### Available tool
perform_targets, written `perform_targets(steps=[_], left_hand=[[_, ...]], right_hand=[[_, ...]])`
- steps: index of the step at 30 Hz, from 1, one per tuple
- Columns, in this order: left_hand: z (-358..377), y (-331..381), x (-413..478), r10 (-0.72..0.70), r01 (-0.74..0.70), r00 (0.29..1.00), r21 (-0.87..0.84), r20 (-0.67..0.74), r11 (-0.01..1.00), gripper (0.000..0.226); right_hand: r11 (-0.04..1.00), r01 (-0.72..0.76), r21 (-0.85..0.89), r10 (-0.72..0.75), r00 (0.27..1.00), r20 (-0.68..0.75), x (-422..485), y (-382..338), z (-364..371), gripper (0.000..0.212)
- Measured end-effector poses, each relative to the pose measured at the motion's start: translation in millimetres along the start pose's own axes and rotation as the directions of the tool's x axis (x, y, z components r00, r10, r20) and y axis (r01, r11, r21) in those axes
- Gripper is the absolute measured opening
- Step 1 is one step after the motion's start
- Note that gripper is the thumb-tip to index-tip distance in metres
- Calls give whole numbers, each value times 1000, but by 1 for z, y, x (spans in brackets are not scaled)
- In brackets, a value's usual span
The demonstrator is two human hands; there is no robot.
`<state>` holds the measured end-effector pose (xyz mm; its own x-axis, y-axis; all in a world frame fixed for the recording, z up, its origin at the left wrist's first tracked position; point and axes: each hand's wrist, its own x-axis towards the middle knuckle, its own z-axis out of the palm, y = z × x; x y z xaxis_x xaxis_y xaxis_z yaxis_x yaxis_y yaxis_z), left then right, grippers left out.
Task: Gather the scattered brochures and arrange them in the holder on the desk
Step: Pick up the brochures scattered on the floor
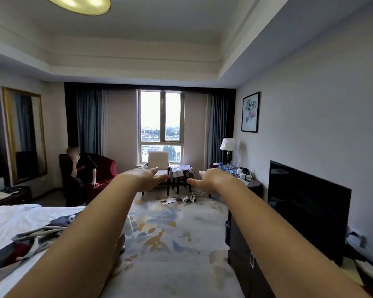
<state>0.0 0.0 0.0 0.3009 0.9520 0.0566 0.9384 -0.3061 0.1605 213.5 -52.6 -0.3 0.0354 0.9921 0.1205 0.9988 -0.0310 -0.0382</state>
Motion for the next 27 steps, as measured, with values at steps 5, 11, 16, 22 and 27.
perform_targets(steps=[5, 11, 16, 22, 27], left_hand=[[1, -8, 59, -15, 15, 1000, 50, -13, 999, 70], [20, -24, 154, 20, -21, 1000, 89, 15, 996, 64], [34, -44, 251, 44, -52, 997, 139, 59, 989, 60], [20, -63, 375, 71, -70, 997, 139, 1, 988, 63], [30, -73, 480, 82, -83, 997, 123, 10, 989, 63]], right_hand=[[999, 29, -15, -29, 999, -18, 54, 12, 11, 72], [997, -16, -69, 16, 1000, -4, 152, 20, 35, 68], [994, -31, -109, 32, 999, 4, 251, 18, 45, 70], [994, -57, -92, 58, 998, 9, 372, 28, 49, 75], [995, -73, -74, 75, 997, 29, 472, 50, 68, 77]])
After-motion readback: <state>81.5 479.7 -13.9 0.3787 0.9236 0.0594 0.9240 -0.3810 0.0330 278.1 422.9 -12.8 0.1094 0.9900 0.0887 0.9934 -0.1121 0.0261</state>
